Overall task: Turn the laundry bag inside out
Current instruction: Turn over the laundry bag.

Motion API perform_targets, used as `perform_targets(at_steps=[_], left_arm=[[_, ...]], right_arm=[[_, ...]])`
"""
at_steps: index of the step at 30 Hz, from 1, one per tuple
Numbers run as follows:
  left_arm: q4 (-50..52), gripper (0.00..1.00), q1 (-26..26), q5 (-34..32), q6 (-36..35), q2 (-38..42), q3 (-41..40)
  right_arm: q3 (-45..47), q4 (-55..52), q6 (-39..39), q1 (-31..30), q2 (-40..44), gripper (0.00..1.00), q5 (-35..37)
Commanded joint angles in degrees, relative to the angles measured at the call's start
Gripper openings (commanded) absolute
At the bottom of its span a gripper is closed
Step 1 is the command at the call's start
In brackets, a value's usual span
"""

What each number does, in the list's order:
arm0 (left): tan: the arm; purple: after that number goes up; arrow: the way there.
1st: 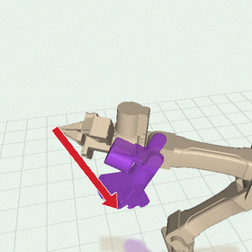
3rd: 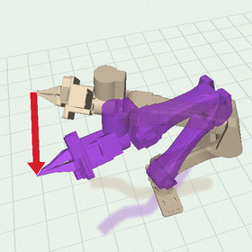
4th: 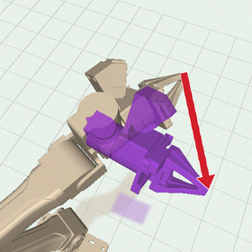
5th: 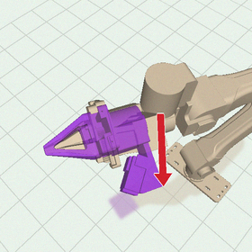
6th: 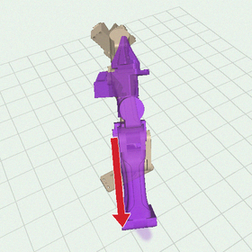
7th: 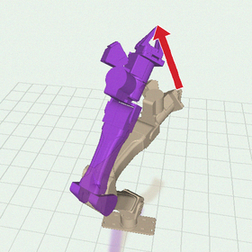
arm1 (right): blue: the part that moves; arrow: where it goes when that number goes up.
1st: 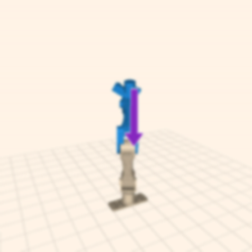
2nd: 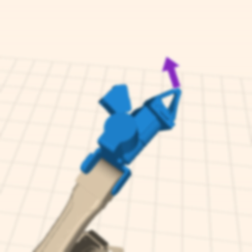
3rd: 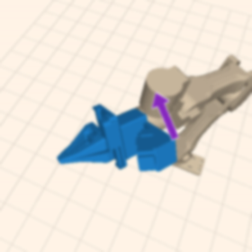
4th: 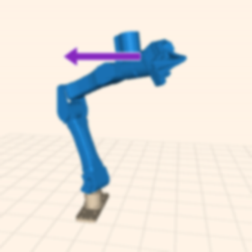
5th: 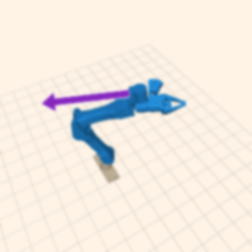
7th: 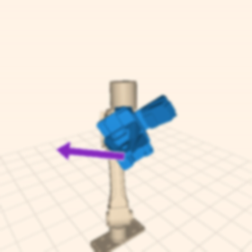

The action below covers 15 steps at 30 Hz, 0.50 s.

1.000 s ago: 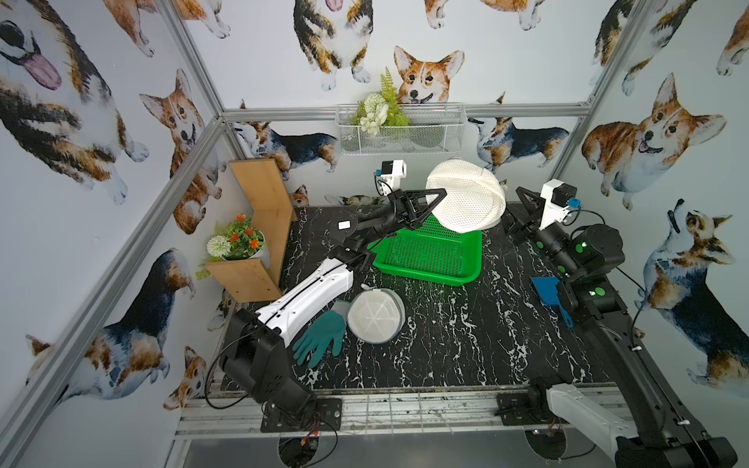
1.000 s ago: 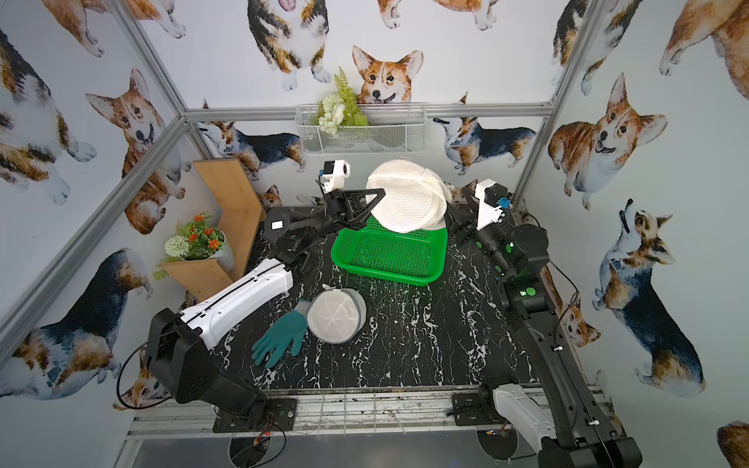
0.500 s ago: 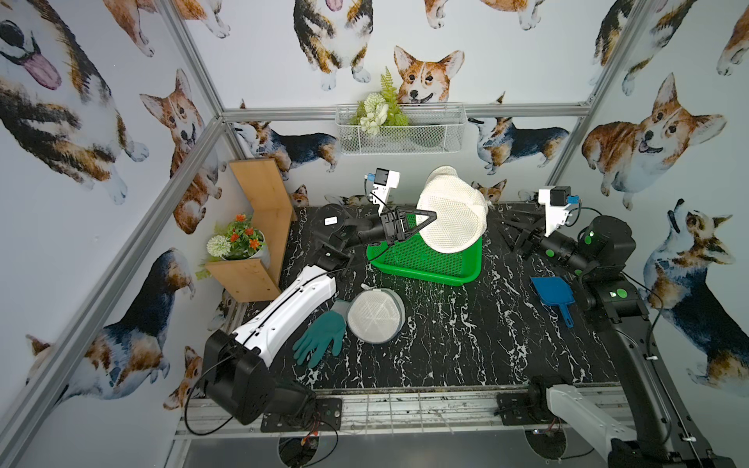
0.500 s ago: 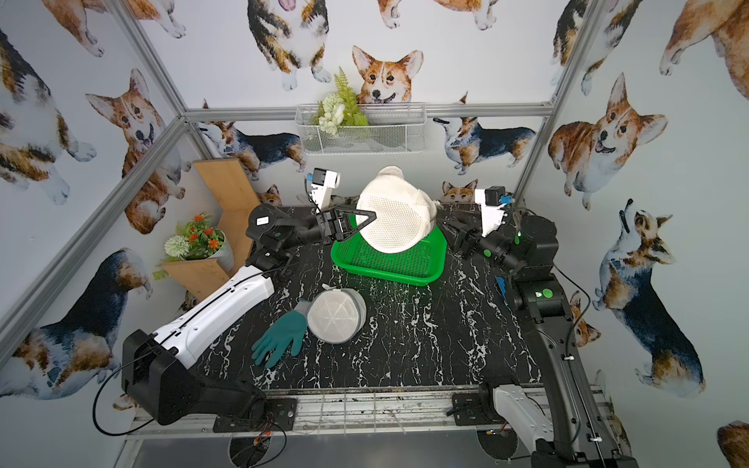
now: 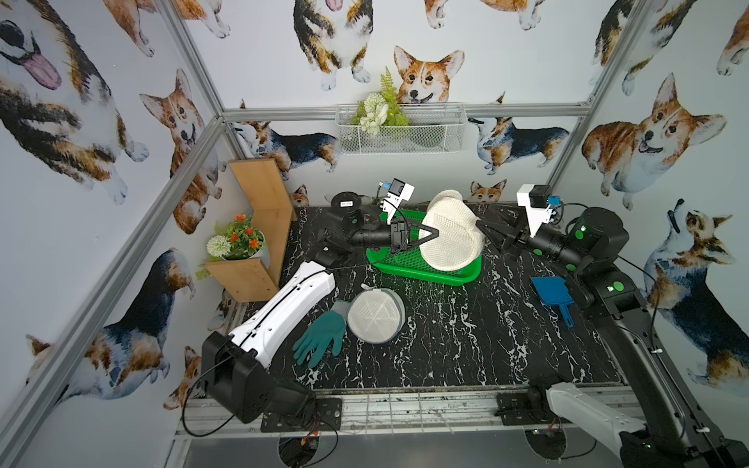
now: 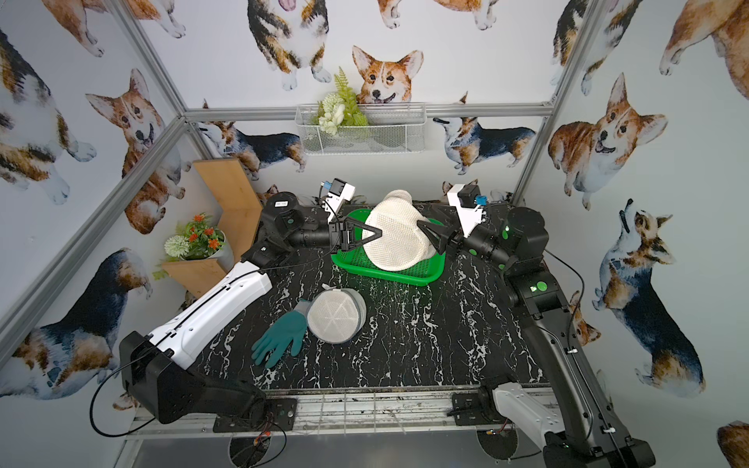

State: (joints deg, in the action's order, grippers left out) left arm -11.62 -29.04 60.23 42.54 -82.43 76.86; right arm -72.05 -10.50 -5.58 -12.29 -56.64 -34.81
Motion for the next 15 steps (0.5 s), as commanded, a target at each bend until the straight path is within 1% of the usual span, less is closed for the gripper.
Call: perform_targets(at_steps=[1, 4, 8, 11, 15], left_arm=[[3.11, 0.00, -0.14, 0.30, -1.85, -0.57, 1.29], [3.92, 0.00, -0.23, 0.37, -1.85, -1.02, 1.95], [4.71, 0.00, -0.23, 0.11, -1.81, -1.58, 2.63], [5.28, 0.00, -0.23, 0.15, -1.59, -2.07, 3.20], [5.52, 0.00, -0.23, 0.15, -1.76, -1.95, 3.29]], right_arm=[[-1.82, -2.02, -10.01, -4.03, -1.80, 0.61, 10.38], [-3.04, -3.14, -14.60, -8.04, -3.89, 0.60, 15.67], [-3.80, -4.41, -17.20, -10.56, -5.95, 0.60, 17.10], [-3.78, -5.14, -19.30, -12.94, -6.85, 0.59, 19.97], [-2.40, -3.09, -19.80, -13.28, -6.65, 0.50, 23.07]])
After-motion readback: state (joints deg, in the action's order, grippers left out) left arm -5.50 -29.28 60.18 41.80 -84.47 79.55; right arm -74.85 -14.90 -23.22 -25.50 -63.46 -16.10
